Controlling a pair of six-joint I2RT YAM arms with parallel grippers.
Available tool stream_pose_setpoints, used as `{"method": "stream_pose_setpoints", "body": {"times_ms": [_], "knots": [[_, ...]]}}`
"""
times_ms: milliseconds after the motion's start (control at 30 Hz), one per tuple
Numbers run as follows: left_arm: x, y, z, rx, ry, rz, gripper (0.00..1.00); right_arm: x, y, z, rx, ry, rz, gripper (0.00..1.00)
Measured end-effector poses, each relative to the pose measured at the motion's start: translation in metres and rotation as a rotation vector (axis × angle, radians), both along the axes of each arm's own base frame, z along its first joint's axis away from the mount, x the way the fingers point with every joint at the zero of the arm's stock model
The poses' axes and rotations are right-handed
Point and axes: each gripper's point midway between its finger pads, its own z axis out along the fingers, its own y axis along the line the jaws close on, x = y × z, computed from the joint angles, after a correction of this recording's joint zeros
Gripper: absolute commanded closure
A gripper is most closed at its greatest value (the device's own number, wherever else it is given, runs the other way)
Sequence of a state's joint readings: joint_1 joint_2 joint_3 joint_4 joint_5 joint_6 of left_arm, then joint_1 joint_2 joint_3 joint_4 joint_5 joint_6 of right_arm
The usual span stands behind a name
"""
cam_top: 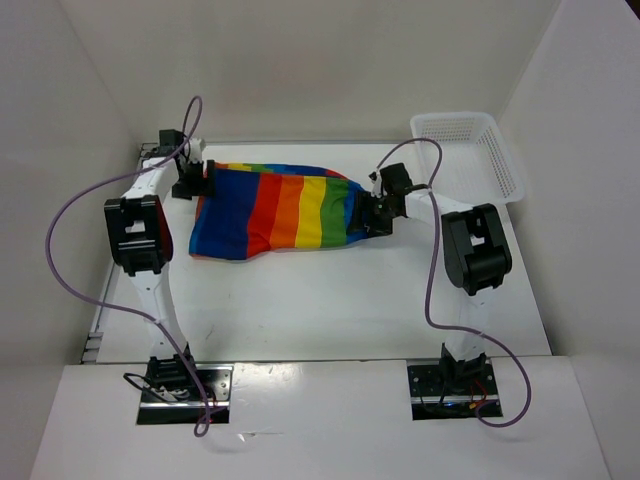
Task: Fold and stack the shorts
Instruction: Fold the shorts
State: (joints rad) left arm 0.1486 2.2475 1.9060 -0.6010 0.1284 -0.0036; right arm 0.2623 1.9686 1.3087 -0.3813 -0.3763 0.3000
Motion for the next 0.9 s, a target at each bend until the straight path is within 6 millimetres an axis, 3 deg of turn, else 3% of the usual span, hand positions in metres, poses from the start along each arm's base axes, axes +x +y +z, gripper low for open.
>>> {"method": "stream_pose_setpoints", "body": {"times_ms": [100, 133, 200, 233, 267, 300, 333, 400, 567, 667, 800, 900], "knots": [[-0.032, -0.008, -0.029, -0.022, 0.097, -0.008, 0.18, 0.002, 0.006, -0.004, 0.035, 0.011, -0.008, 0.43], [-0.041, -0.009, -0.038, -0.019, 0.123, -0.015, 0.21, 0.003, 0.007, -0.005, 0.041, 0.017, -0.013, 0.53], [-0.044, -0.014, -0.034, -0.029, 0.107, -0.023, 0.39, 0.003, 0.009, -0.010, 0.055, 0.032, -0.024, 0.63], [-0.045, -0.016, -0.035, -0.036, 0.109, -0.025, 0.47, 0.003, 0.010, -0.011, 0.060, 0.036, -0.028, 0.74], [-0.046, -0.017, -0.038, -0.038, 0.111, -0.026, 0.66, 0.004, 0.010, -0.012, 0.062, 0.039, -0.036, 0.79], [-0.046, -0.018, -0.039, -0.043, 0.109, -0.026, 0.76, 0.005, 0.011, -0.012, 0.066, 0.042, -0.041, 0.84], [-0.046, -0.019, -0.040, -0.051, 0.108, -0.033, 0.82, 0.005, 0.010, -0.013, 0.069, 0.046, -0.047, 0.92], [-0.047, -0.020, -0.041, -0.066, 0.103, -0.034, 0.88, 0.006, 0.011, -0.012, 0.071, 0.045, -0.052, 1.00], [-0.052, -0.027, -0.040, -0.096, 0.086, -0.050, 1.00, 0.005, 0.008, -0.010, 0.054, 0.023, -0.035, 1.00], [-0.069, -0.033, -0.039, -0.118, 0.108, -0.061, 1.00, -0.009, -0.001, -0.003, 0.015, -0.002, 0.013, 1.00], [-0.102, -0.045, -0.034, -0.158, 0.147, -0.077, 1.00, -0.038, -0.016, 0.026, -0.025, -0.053, 0.117, 1.00], [-0.132, -0.062, -0.018, -0.191, 0.154, -0.110, 1.00, -0.055, -0.031, 0.056, -0.039, -0.117, 0.174, 1.00]]}}
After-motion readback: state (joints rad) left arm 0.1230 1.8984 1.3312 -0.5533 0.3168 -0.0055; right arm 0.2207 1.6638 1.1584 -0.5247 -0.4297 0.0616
